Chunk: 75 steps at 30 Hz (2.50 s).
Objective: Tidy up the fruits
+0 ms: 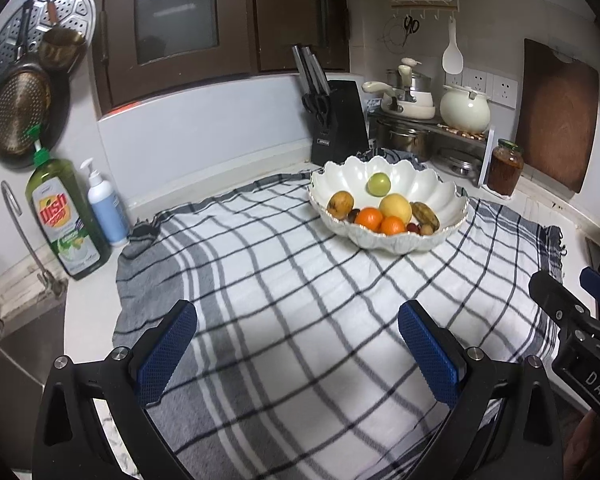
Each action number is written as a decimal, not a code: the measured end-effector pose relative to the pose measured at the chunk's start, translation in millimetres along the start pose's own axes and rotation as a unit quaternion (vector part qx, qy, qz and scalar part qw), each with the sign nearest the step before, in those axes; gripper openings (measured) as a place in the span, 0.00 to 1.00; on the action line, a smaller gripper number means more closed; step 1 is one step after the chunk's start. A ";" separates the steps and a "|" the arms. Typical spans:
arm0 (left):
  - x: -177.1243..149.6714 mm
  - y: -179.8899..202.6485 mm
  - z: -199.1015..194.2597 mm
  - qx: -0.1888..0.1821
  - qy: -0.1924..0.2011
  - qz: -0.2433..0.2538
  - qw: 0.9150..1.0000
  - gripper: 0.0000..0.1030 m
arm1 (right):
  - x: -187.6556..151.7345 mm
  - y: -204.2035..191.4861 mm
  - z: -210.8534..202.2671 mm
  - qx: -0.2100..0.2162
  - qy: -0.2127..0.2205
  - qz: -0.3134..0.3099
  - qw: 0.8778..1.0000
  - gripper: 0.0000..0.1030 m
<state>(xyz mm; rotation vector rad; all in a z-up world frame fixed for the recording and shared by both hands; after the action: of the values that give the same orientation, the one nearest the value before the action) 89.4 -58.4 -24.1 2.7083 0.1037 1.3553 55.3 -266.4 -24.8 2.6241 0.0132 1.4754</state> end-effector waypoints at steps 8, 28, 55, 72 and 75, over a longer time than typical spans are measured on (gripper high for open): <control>-18.3 -10.7 -19.7 0.001 0.010 -0.007 1.000 0.99 | -17.3 -10.8 -20.6 0.004 0.009 -0.004 1.000 0.84; -32.4 -19.8 -54.1 -0.001 0.058 -0.008 0.998 1.00 | -35.8 -11.5 -51.9 -0.019 0.029 -0.004 0.999 0.84; -35.4 -14.6 -52.6 -0.005 0.051 -0.005 0.999 1.00 | -38.6 -7.1 -50.0 -0.022 0.025 0.003 0.999 0.84; -35.2 -13.8 -52.3 -0.008 0.051 -0.006 0.999 1.00 | -37.5 -8.4 -50.4 -0.023 0.027 0.004 0.999 0.84; -34.7 -13.5 -51.5 -0.009 0.049 -0.004 0.999 1.00 | -37.5 -8.7 -50.2 -0.023 0.027 0.004 0.999 0.84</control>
<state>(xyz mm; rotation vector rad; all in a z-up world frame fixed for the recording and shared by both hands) 27.2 -45.3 -22.7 2.6235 0.1114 1.4802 -6.5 -255.0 -31.9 2.5496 -0.0261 1.5303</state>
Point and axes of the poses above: each gripper's, at about its wrist camera, not at the fingertips, and z roughly the way its jaws point, y to its right, x to its top, the point moved 4 cm from there along z, roughly the way its jaws point, and after that the axes turned 12 degrees about -z, right-handed, at the moved point
